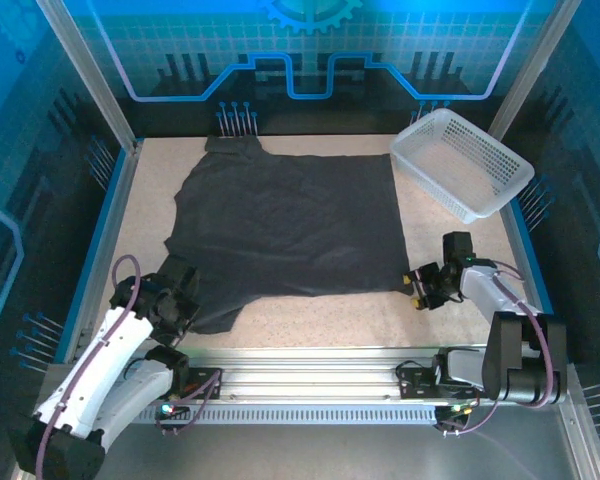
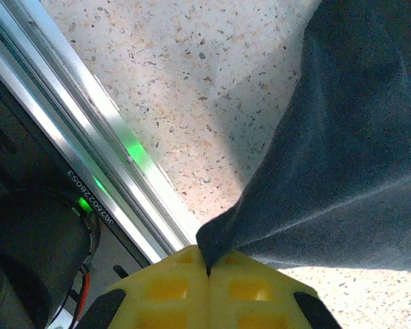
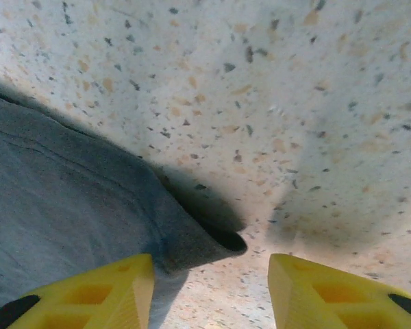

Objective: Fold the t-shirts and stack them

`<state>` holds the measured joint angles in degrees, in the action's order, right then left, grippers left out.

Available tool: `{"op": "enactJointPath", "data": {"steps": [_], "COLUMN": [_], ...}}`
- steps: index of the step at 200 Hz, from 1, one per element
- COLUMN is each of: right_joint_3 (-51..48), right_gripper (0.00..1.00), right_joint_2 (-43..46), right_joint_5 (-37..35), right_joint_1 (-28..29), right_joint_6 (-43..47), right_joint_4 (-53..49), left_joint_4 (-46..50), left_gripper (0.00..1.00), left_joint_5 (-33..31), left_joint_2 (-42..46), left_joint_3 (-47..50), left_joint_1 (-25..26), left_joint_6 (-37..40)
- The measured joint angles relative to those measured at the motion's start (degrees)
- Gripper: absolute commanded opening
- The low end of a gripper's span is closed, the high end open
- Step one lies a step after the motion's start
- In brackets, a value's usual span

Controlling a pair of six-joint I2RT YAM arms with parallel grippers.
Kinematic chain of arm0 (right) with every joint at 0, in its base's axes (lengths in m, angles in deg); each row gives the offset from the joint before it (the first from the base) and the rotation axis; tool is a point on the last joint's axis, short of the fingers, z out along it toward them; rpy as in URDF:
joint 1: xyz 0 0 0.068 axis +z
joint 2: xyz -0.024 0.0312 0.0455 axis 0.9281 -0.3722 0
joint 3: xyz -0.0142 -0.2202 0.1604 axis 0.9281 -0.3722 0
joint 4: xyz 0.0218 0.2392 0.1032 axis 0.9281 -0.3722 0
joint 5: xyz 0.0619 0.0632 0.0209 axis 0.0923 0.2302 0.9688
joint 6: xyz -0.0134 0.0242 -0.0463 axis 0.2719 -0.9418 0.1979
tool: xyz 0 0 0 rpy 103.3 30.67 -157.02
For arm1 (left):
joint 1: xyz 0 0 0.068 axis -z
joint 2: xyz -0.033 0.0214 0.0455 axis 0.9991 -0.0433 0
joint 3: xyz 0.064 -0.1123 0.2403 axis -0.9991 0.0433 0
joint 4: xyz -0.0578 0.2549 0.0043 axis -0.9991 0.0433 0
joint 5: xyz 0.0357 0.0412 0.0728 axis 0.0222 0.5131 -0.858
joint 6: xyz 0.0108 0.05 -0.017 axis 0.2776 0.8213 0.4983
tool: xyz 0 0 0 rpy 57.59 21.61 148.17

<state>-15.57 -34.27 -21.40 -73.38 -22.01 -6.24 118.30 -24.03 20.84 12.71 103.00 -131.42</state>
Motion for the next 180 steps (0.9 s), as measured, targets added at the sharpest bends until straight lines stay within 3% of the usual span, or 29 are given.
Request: {"op": "enactJointPath", "data": {"steps": [24,31,51,80,109,146,180], "right_joint_3": [0.00,0.00,0.00,1.73,10.27,24.92,35.58], "right_gripper": [0.42,0.34,0.00,0.00,0.00,0.00,0.00], "right_joint_2": [-0.31,-0.83,-3.08,-3.69,-3.63,-9.92,-18.75], "right_joint_5": [0.02,0.02,-0.20,-2.43,-5.57,-7.23,-9.53], "right_joint_1": [1.25,1.64,2.32,2.58,3.41,5.68,7.50], "right_joint_6": [-2.21,-2.84,-3.63,-0.68,6.08,13.46,17.31], "right_joint_4": [1.22,1.77,2.71,-0.26,-5.14,-9.01,-12.15], "left_joint_4": [0.13,0.15,0.15,0.31,-3.17,-15.98,-25.11], "left_gripper": [0.00,0.00,0.00,0.00,0.00,0.00,0.00], "left_joint_5": [-0.26,-0.28,-0.55,-1.55,-2.58,1.68,5.07], "left_joint_2": [0.17,0.24,0.55,0.96,-1.46,-16.46,-33.05], "left_joint_3": [-0.07,-0.07,-0.07,-1.29,-7.02,-17.49,-30.10], "left_joint_1": [0.00,0.00,0.00,0.00,-2.43,-12.37,-15.93], "left_joint_6": [-0.31,-0.33,-0.35,-0.31,2.80,12.07,19.80]}}
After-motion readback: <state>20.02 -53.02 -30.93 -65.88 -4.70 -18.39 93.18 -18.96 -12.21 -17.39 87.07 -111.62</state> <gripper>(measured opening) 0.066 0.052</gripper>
